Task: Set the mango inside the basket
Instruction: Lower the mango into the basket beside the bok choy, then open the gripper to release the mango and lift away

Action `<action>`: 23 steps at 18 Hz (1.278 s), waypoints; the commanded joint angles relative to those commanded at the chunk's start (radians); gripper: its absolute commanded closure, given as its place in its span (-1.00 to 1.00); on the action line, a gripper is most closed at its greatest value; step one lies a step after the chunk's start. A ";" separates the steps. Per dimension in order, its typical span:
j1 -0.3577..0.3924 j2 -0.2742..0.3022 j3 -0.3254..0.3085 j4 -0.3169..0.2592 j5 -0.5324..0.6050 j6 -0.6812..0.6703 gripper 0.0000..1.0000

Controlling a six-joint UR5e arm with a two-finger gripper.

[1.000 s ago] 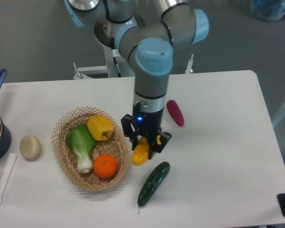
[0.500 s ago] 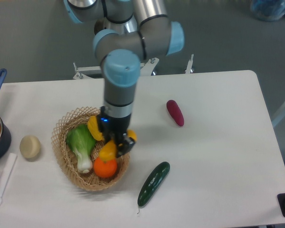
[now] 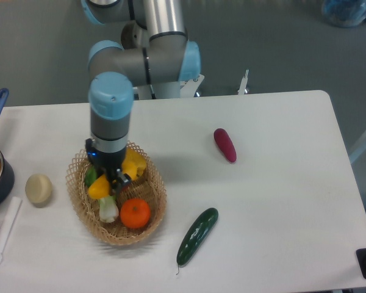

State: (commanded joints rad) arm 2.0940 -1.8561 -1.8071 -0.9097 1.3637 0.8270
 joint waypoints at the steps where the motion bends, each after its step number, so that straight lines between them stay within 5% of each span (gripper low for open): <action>1: -0.006 -0.005 0.009 0.000 0.000 -0.011 0.17; 9: -0.046 -0.061 0.035 0.002 -0.002 -0.034 0.02; 15: -0.052 -0.077 0.051 0.002 -0.002 -0.031 -0.46; 17: -0.052 -0.077 0.052 0.005 0.000 -0.023 -0.90; 23: -0.048 -0.039 0.060 0.005 -0.002 -0.023 -1.00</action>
State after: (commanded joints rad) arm 2.0463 -1.8946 -1.7472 -0.9050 1.3622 0.8038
